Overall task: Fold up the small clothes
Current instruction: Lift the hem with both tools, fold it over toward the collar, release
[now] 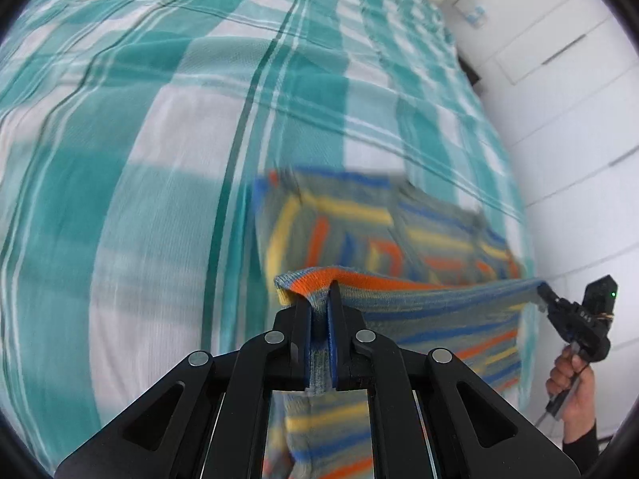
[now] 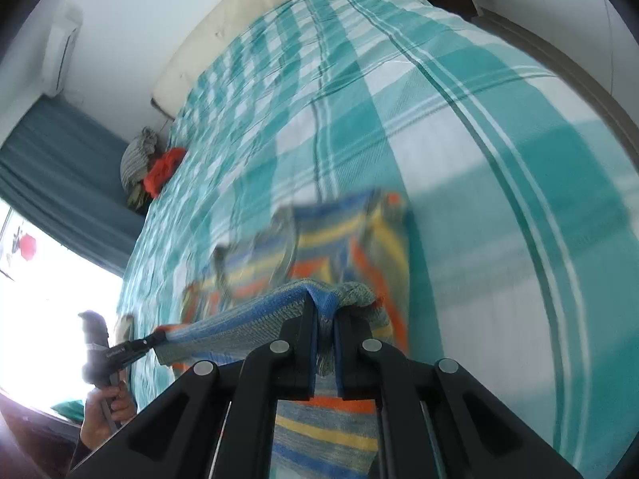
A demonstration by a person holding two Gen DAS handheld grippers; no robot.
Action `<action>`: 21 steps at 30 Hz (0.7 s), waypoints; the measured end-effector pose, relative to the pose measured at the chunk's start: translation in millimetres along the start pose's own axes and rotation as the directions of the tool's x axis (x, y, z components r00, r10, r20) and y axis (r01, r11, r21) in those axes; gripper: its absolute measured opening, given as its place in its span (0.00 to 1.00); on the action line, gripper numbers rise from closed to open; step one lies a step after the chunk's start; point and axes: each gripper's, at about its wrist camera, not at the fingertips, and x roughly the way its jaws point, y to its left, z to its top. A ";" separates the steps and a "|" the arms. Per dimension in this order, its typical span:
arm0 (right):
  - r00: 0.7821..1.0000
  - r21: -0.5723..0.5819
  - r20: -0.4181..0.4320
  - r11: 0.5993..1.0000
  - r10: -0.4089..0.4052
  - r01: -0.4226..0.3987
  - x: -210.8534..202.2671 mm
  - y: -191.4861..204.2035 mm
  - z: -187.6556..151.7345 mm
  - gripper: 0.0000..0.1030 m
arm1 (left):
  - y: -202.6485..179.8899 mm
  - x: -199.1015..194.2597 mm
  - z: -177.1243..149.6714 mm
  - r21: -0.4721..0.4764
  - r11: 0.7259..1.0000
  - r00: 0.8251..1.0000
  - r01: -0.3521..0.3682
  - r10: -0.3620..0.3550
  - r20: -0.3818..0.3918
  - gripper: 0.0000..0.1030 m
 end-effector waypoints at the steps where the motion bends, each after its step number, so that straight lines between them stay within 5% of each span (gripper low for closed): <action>1: 1.000 0.014 0.002 1.000 0.003 -0.003 10.5 -4.7 10.8 0.07 | 2.1 11.4 13.2 -0.010 1.000 1.000 -0.015 0.015 0.009 0.12; 4: 0.996 0.088 0.064 0.994 0.063 -0.069 36.7 -25.2 31.4 0.17 | 14.1 18.6 36.2 -0.084 0.996 0.996 -0.010 0.018 0.092 0.43; 6: 0.986 0.148 0.152 0.985 0.068 -0.090 36.6 -37.0 34.4 0.35 | 22.8 4.8 40.4 -0.131 0.991 0.986 0.017 0.005 0.164 0.72; 9: 0.968 0.129 0.239 0.985 0.078 -0.111 14.6 -35.5 27.2 0.40 | 29.1 -21.5 27.5 -0.093 0.996 0.977 0.019 0.001 0.214 0.90; 13: 0.967 -0.076 0.242 0.992 -0.081 0.102 -22.8 -18.8 -3.5 0.65 | 44.6 -51.1 -28.5 0.046 0.974 0.948 -0.224 0.206 0.244 0.94; 17: 0.918 -0.227 0.283 0.911 -0.277 0.345 -55.8 -12.2 -74.6 0.67 | 70.7 -62.8 -88.0 0.094 0.890 0.864 -0.446 0.401 0.306 0.95; 20: 0.870 -0.203 0.309 0.867 -0.385 0.456 -71.7 -15.4 -132.7 0.75 | 86.9 -57.3 -106.8 0.078 0.847 0.798 -0.526 0.460 0.388 1.00; 21: 0.854 -0.182 0.315 0.856 -0.414 0.483 -72.2 -17.1 -149.0 0.78 | 91.4 -49.0 -104.1 0.076 0.839 0.791 -0.539 0.474 0.388 1.00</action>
